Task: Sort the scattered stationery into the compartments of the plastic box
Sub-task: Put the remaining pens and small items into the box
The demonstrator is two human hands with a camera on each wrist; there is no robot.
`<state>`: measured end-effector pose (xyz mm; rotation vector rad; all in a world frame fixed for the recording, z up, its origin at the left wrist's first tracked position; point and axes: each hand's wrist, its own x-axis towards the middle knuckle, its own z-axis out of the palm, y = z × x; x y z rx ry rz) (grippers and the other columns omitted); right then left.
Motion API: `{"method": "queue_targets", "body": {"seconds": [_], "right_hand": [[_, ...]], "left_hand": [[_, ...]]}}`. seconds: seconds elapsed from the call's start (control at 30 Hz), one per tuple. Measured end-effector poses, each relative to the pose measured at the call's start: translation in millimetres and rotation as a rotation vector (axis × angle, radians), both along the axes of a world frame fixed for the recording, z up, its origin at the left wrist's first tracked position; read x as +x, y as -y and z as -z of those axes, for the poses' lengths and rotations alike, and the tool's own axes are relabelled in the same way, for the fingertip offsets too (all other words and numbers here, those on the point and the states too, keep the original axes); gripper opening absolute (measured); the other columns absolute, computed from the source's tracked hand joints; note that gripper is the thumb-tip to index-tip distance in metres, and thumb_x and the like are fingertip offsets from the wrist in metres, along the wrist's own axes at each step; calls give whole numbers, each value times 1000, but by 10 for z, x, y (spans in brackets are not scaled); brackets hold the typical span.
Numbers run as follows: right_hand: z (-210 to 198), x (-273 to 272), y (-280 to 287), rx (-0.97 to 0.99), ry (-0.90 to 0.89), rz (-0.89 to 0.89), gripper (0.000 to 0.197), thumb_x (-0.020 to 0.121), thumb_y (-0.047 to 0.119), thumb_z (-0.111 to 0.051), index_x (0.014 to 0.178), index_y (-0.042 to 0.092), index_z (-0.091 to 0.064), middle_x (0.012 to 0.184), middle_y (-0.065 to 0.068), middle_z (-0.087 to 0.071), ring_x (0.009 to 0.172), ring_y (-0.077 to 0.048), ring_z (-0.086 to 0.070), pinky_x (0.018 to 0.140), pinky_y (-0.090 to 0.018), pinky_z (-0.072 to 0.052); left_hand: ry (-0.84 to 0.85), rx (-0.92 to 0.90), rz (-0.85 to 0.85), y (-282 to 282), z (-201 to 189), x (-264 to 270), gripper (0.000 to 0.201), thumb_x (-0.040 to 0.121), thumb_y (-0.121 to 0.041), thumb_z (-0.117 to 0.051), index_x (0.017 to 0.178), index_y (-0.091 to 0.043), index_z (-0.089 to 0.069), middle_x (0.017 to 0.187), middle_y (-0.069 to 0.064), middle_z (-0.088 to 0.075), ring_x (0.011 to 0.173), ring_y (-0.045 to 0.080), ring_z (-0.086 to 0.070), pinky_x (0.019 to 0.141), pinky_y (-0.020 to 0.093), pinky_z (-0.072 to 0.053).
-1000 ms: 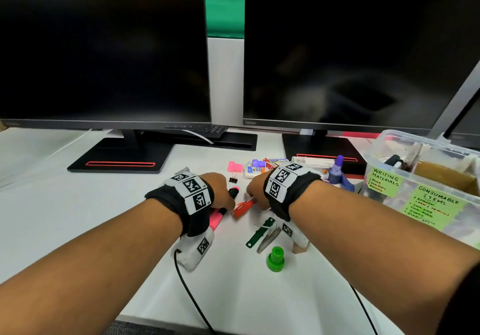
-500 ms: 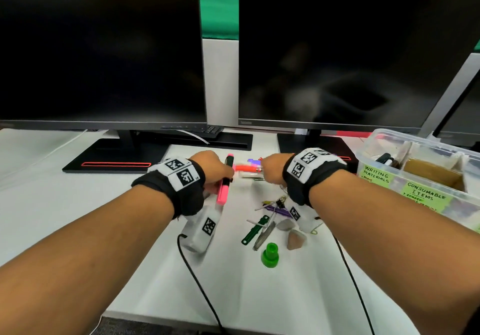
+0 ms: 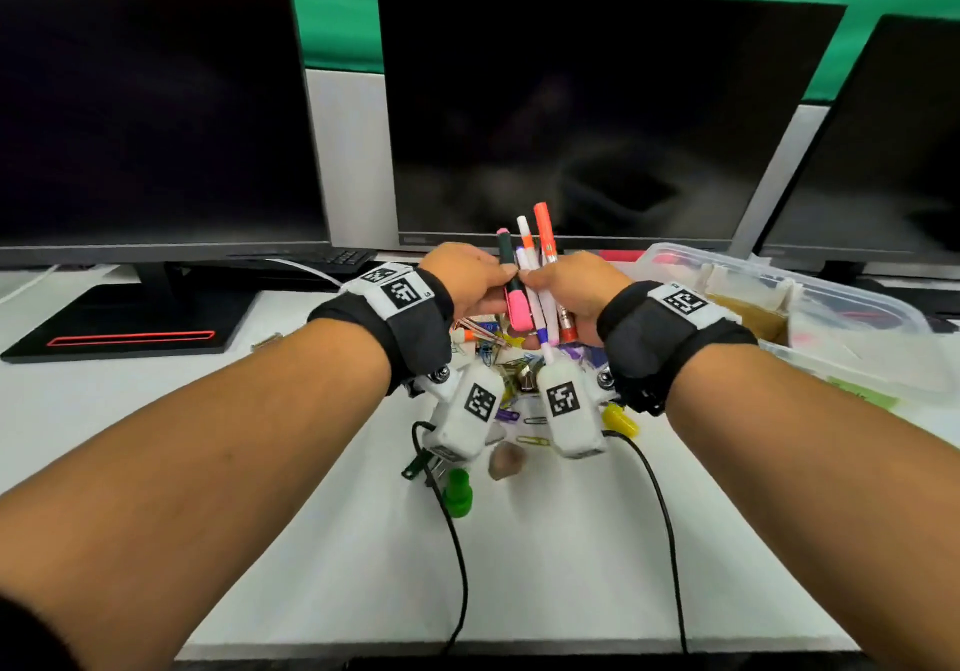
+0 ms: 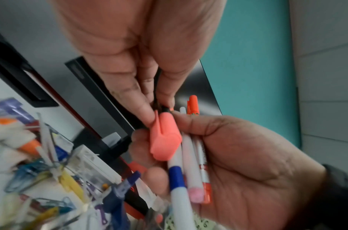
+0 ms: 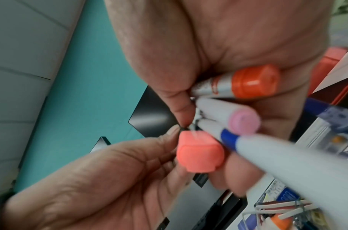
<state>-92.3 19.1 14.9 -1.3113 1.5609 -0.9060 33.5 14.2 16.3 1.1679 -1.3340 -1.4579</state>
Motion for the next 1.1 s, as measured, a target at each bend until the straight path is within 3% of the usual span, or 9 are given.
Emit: {"method": "queue_targets", "body": {"seconds": [0.07,0.13,0.37,0.53,0.73,0.87,0.97,1.03,1.1], "right_hand": [[-4,-118,-73,9,104,41,22,96,19,-51,109,1,-54,89,-18,-65,72,-32,-66,66,-44,-59],[-40,-246,-150,18,203,64,22,97,22,-51,107,3,-54,78,-17,-60,58,-27,-60,49,-35,-56],[-219,-755,-188,-200,-118,300,25,89,25,-56,71,8,-54,62,-13,-61,70,-34,-61,79,-53,-54],[-368,-1280,-183,-137,-405,442,34,92,33,-51,77,4,-60,57,-5,-56,53,-18,-50,55,-29,-43],[-307,-1449,-118,-19,-402,468,43,92,36,-53,60,8,-60,45,-2,-59,60,-21,-57,64,-29,-48],[-350,-1303,74,-36,-253,449,39,89,32,-60,103,-5,-64,97,-20,-71,91,-35,-69,87,-42,-56],[-398,-1209,101,23,-298,401,31,94,28,-55,87,-1,-59,93,-16,-71,94,-31,-69,94,-39,-53],[-382,-1199,114,67,-342,367,26,97,25,-50,84,3,-56,76,-7,-62,73,-18,-68,86,-27,-55],[-354,-1200,128,71,-333,298,24,94,19,-54,71,14,-49,71,1,-51,41,-2,-60,50,-11,-53]], "left_hand": [[-2,-27,14,-8,-22,-162,19,97,3,-45,81,-1,-56,78,9,-59,69,15,-59,89,37,-55],[43,-82,56,-29,-44,-316,18,95,7,-45,103,8,-61,86,12,-61,71,15,-59,80,30,-57],[519,-538,121,-26,-111,-741,28,90,3,-52,112,-5,-67,91,4,-66,82,18,-63,79,31,-56],[1079,-896,413,-36,-29,-888,36,92,-21,-57,128,-26,-60,132,-2,-57,121,17,-53,103,29,-39],[1047,-922,343,-65,19,-925,32,94,-23,-55,125,-25,-62,126,-2,-62,116,16,-56,97,27,-42],[915,-879,274,-78,79,-984,22,92,-21,-58,110,-20,-71,114,-2,-67,103,15,-61,88,20,-44],[818,-834,251,-85,140,-985,20,90,-19,-61,105,-18,-73,111,-2,-67,98,13,-61,87,19,-45],[786,-812,241,-64,180,-984,19,89,-20,-62,104,-19,-74,108,-3,-67,92,8,-57,81,13,-39],[758,-797,238,-42,198,-991,18,88,-20,-64,103,-19,-75,106,-3,-68,94,9,-60,77,6,-34]]}}
